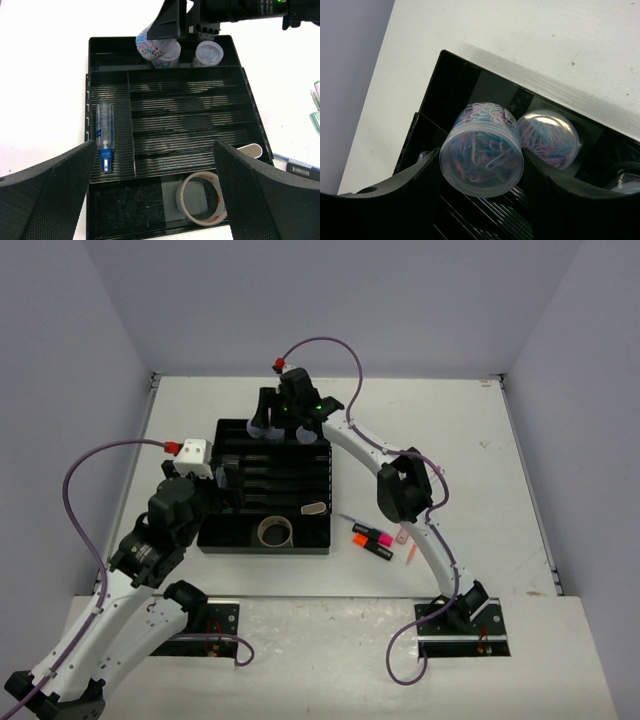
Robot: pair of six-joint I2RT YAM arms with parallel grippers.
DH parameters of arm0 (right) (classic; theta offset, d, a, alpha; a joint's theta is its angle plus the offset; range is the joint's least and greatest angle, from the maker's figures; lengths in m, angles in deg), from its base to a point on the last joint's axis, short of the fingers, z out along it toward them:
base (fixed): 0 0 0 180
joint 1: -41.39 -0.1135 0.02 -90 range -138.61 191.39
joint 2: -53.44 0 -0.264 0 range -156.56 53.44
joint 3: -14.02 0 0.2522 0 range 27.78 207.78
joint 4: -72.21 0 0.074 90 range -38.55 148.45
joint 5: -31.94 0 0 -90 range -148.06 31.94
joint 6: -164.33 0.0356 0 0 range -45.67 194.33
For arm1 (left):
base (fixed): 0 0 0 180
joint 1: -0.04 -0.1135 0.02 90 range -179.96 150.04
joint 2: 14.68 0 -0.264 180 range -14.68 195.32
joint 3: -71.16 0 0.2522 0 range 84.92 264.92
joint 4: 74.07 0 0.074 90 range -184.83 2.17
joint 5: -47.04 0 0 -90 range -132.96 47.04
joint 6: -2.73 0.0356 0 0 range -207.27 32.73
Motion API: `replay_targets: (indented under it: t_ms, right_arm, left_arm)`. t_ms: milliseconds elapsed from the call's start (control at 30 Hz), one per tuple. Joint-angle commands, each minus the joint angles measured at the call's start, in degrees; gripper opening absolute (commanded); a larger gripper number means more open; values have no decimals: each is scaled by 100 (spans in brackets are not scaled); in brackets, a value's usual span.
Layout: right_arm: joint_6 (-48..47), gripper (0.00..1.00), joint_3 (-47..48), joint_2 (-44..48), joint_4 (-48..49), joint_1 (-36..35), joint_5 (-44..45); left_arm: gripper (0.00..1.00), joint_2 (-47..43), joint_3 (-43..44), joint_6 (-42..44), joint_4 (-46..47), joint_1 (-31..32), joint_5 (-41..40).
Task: Sort the stationery into containers
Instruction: Place the stationery in the storage box, then pick up the pen from the center of the board.
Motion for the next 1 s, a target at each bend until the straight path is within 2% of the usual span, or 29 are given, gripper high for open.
replay_targets:
  t_ms: [0,267,400,467,500,567,700,833,967]
  right_arm:
    - [213,27,418,-107,663,-43,-453]
    - [251,29,520,-302,677,-43,-393]
    - [209,40,518,-320,645,-51,-349]
    - [108,52,527,-294,648,-65,-342]
    - [40,63,529,-268,644,-75,-346]
    - [-106,97,520,-195,615,-97,-419]
    - [-362,99,463,22,606,-160,-447]
    - [-476,99,195,612,604,-175,-334]
    - [-569,99,-857,1757,475,-45,153]
  left_arm:
    - [100,-60,-26,-11,131,-51,-74]
    - [100,-98,-21,6,154,-60,44]
    - [100,-99,-29,14,162,-52,102]
    - [100,-105,-29,15,170,-51,131]
    - [100,-107,-29,18,172,-51,148]
    - [100,-106,-29,24,181,-51,176]
    - [100,-89,-38,33,189,-51,193]
    - [100,-72,-22,24,172,-51,75]
    - [100,-74,-9,-58,137,-51,-26]
